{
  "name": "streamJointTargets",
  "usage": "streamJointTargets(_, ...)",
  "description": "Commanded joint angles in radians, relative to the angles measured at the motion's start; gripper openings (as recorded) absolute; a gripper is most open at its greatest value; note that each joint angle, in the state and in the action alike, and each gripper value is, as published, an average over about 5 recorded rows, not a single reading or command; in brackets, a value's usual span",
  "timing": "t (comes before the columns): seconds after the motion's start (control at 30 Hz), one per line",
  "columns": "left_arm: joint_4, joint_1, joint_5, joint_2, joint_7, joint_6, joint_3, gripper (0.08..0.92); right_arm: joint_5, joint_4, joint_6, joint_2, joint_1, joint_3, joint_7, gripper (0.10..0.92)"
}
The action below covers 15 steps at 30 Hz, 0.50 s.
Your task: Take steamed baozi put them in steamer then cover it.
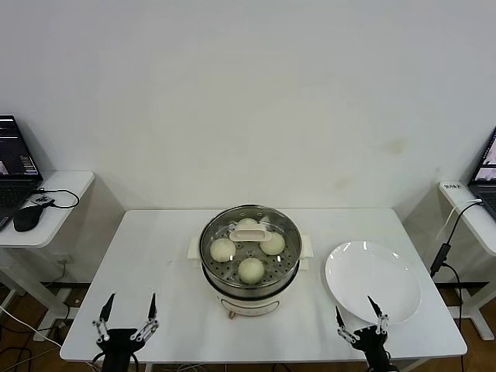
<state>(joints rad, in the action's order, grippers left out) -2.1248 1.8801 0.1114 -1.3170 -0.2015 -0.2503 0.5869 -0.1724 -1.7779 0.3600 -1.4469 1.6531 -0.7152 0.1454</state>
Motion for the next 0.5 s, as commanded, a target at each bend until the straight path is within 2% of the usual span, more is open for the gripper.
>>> streamJointTargets(0.03, 0.092, 0.043, 0.171, -0.004, 0.007, -0.049, 0.045, 0.823, 0.005, -0.013, -0.004, -0.003, 0.004, 0.002, 0.003, 0.823)
streamJointTargets(0.5, 0.114, 0.028, 0.163, 0.004, 0.035, -0.015, 0.045, 0.823, -0.002, -0.004, -0.012, -0.019, -0.011, 0.015, 0.008, 0.823)
